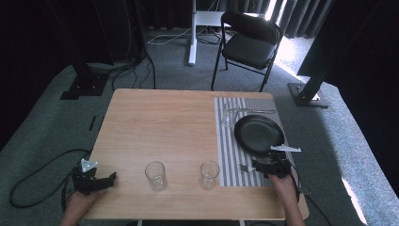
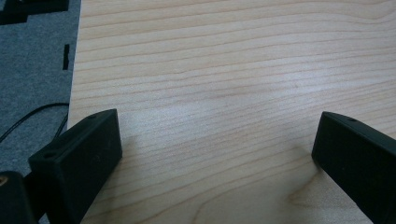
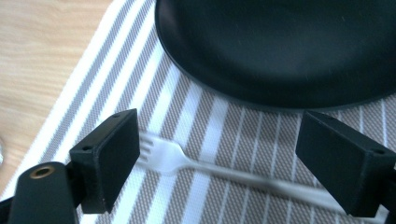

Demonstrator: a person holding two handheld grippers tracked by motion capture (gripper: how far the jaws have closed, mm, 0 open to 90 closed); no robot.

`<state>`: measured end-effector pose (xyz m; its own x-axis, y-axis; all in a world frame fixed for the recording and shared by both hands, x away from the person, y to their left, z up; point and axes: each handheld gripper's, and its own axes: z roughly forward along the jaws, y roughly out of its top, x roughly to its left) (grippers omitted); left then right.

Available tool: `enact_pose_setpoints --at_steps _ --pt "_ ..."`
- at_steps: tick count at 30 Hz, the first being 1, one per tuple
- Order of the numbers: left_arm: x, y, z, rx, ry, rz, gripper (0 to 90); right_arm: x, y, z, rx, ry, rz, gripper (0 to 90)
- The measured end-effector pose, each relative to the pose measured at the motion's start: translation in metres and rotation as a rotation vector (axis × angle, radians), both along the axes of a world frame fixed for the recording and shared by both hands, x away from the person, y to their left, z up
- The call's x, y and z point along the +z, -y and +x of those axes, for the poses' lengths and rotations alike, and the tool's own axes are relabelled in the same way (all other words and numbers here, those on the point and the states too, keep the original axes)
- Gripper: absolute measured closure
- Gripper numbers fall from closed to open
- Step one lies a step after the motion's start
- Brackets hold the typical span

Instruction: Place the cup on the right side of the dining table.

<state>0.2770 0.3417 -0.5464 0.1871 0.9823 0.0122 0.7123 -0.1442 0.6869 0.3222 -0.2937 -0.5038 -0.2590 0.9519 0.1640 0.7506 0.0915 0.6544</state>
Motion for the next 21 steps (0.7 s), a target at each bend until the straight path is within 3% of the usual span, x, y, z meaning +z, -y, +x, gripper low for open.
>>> enact_pose_setpoints --at_steps 5,15,21 --pt "0.0 0.0 0.0 0.002 -0.001 0.0 1.9 -0.006 0.005 -0.011 -0.014 -0.004 -0.023 13.2" --pt "0.0 0.0 0.0 0.003 -0.001 0.0 1.9 -0.015 0.014 -0.029 -0.055 0.02 0.0 13.2" --pt "0.0 0.0 0.0 0.002 -0.001 0.0 1.9 -0.019 0.016 -0.036 -0.072 0.025 -0.017 13.2"
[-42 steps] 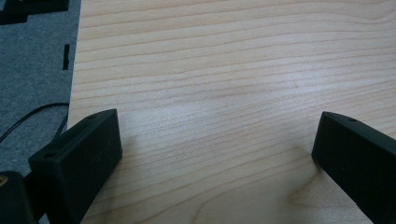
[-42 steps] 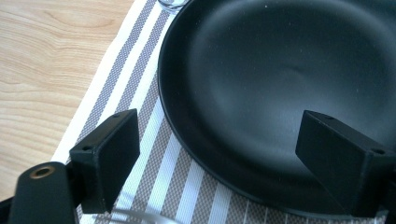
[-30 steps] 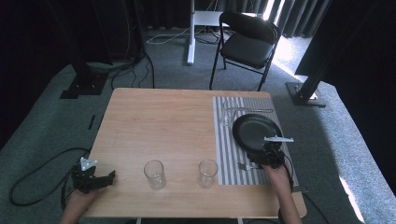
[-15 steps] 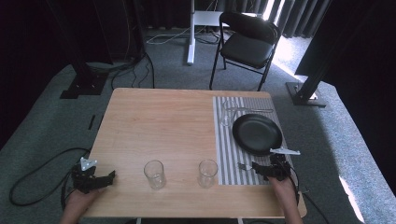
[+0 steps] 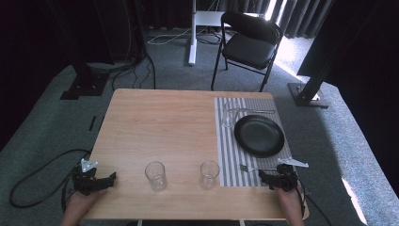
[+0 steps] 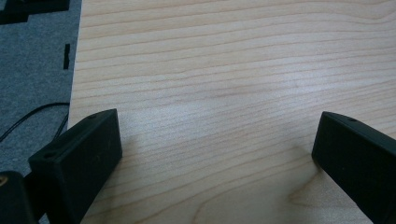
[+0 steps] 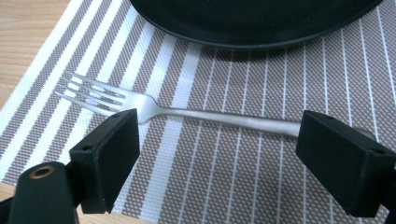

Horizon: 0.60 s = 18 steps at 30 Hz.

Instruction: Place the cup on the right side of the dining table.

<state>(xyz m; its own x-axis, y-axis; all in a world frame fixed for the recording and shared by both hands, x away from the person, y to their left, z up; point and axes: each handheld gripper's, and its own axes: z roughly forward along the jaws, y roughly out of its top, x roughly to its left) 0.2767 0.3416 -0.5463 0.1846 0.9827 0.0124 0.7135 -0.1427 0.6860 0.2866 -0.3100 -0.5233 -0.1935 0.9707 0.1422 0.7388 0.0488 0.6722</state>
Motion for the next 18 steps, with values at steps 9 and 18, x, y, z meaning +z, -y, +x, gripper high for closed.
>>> enact_pose_setpoints --at_steps 9,18 --pt "0.0 0.0 0.0 0.0 0.0 0.0 1.9 -0.009 0.006 -0.009 -0.041 0.01 -0.019 13.1" --pt "0.0 0.0 0.0 0.0 0.0 0.0 1.9 -0.02 0.015 -0.02 -0.097 0.029 -0.06 13.1"
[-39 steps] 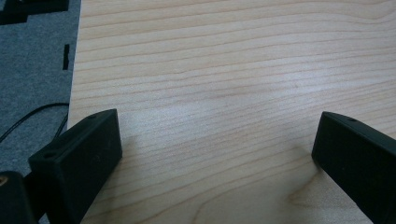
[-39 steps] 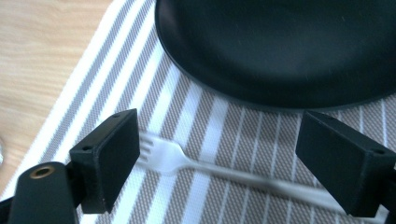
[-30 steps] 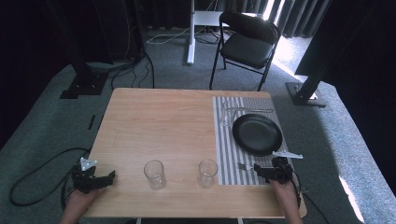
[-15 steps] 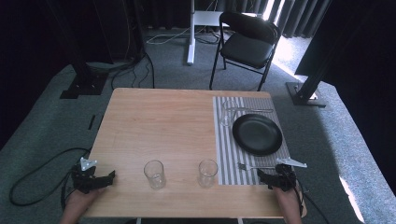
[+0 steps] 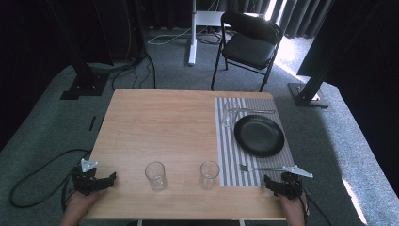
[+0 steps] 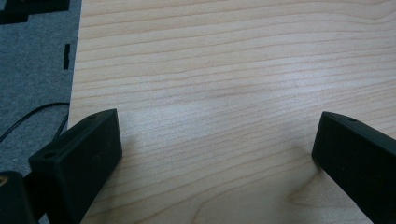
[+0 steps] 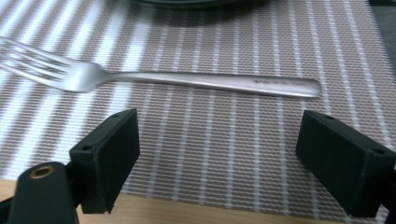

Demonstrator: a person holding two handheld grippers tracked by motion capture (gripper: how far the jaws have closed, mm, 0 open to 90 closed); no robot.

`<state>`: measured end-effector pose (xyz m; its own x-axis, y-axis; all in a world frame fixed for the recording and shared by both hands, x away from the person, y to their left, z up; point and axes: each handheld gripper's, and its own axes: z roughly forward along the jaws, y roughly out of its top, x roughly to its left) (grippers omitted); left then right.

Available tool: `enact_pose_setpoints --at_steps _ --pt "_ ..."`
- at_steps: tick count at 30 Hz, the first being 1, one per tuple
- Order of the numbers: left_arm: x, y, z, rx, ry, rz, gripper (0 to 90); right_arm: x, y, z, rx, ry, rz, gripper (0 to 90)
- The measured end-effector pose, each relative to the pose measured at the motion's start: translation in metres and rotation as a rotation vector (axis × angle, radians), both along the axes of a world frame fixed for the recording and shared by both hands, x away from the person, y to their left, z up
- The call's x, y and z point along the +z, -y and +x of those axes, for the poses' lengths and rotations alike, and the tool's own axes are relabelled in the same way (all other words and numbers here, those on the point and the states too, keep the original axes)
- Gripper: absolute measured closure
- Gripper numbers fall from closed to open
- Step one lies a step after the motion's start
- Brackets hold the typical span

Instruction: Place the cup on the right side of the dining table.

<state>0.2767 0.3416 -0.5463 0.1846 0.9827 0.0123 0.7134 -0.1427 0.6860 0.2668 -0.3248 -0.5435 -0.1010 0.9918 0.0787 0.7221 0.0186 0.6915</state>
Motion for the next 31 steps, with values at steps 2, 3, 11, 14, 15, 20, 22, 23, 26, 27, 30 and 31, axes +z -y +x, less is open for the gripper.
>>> enact_pose_setpoints --at_steps 2,3,11,14,15,20,22,23,26,27,30,31 --pt "0.0 0.0 0.0 0.0 0.0 0.0 1.9 -0.0014 0.0018 -0.0012 -0.031 0.017 -0.014 13.1" --pt "0.0 0.0 0.0 0.0 0.0 0.0 1.9 -0.0016 0.003 -0.0012 -0.041 0.02 -0.012 13.1" --pt "0.0 0.0 0.0 0.0 0.0 0.0 1.9 -0.0039 0.0021 -0.0004 -0.047 0.021 -0.039 12.7" --pt "0.0 0.0 0.0 0.0 0.0 0.0 1.9 -0.0058 -0.0006 -0.0014 -0.05 0.034 -0.062 12.2" --pt "0.0 0.0 0.0 0.0 0.0 0.0 1.9 -0.0063 -0.0007 -0.002 -0.051 0.039 -0.061 12.2" --pt "0.0 0.0 -0.0001 0.0 0.0 0.0 1.9 -0.0072 -0.0005 -0.0031 -0.05 0.049 -0.062 12.3" --pt "0.0 0.0 -0.0001 0.0 0.0 0.0 1.9 -0.0072 -0.0007 -0.0033 -0.052 0.049 -0.061 12.3" --pt "0.0 0.0 -0.0001 0.0 0.0 0.0 1.9 -0.0072 -0.0007 -0.0034 -0.052 0.049 -0.061 12.3" --pt "0.0 0.0 -0.0001 0.0 0.0 0.0 1.9 -0.0072 -0.0007 -0.0034 -0.052 0.049 -0.061 12.3" --pt "0.0 0.0001 -0.0001 0.0 0.0 0.0 1.9 -0.0072 -0.0007 -0.0034 -0.052 0.049 -0.061 12.3" --pt "0.0 0.0001 0.0 0.0 0.0 0.0 1.9 -0.0072 -0.0007 -0.0034 -0.053 0.049 -0.061 12.3" --pt "0.0 0.0 0.0 0.0 0.0 0.0 1.9 -0.0072 -0.0006 -0.0033 -0.052 0.049 -0.061 12.3"
